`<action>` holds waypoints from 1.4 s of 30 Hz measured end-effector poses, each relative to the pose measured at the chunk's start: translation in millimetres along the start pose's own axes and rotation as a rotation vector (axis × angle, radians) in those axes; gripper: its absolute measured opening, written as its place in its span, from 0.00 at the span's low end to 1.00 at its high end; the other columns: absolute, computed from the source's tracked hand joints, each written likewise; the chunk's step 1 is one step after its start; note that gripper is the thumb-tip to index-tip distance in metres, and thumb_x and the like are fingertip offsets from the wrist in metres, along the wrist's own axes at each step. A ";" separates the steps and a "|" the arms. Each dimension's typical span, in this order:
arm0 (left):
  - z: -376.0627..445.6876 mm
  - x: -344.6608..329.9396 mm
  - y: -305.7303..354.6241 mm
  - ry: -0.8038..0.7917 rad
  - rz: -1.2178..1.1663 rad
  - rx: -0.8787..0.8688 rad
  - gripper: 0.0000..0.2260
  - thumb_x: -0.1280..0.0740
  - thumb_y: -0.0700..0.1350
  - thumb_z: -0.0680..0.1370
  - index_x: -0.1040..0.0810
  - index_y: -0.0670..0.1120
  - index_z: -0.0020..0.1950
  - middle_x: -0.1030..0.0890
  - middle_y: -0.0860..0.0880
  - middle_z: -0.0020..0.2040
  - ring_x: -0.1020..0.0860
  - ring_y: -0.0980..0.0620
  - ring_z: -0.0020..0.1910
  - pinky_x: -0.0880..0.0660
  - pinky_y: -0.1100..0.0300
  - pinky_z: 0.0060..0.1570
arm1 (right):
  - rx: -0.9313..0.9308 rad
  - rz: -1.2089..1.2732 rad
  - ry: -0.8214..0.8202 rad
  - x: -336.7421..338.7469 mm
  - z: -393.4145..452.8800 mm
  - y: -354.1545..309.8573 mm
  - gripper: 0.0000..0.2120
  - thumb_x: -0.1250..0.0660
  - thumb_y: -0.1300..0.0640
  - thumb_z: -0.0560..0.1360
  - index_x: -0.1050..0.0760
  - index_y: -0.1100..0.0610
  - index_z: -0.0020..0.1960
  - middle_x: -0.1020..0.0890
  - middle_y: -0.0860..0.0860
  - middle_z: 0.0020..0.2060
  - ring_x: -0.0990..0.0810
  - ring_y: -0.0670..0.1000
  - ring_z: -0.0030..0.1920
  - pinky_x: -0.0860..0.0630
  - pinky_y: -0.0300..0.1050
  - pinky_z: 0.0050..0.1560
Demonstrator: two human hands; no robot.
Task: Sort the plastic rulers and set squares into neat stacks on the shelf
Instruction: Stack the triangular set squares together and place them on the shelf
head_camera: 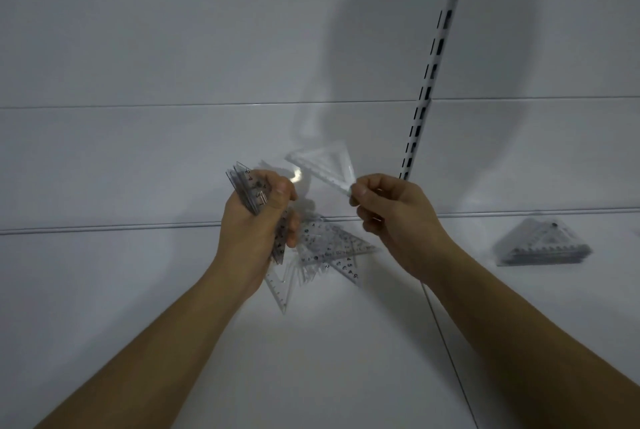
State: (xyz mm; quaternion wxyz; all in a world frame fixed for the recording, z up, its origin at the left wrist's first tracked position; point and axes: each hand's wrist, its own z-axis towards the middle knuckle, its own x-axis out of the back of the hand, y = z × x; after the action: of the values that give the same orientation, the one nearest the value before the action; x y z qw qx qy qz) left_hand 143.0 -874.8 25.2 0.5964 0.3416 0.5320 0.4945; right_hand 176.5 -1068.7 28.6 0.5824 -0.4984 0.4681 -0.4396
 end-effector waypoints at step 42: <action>-2.5 1.3 -1.0 0.005 -0.144 0.119 0.22 0.41 0.61 0.76 0.26 0.44 0.58 0.22 0.42 0.51 0.21 0.44 0.37 0.22 0.53 0.36 | -0.043 -0.101 -0.014 20.7 7.8 -4.9 0.05 0.33 0.59 0.79 0.20 0.59 0.46 0.22 0.52 0.35 0.26 0.49 0.35 0.29 0.44 0.41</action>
State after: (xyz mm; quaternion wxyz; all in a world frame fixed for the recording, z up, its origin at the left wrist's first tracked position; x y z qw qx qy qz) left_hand 140.7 -874.1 23.4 0.6076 0.3360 0.5854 0.4186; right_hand 187.6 -1088.2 31.7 0.5518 -0.5368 0.4478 -0.4549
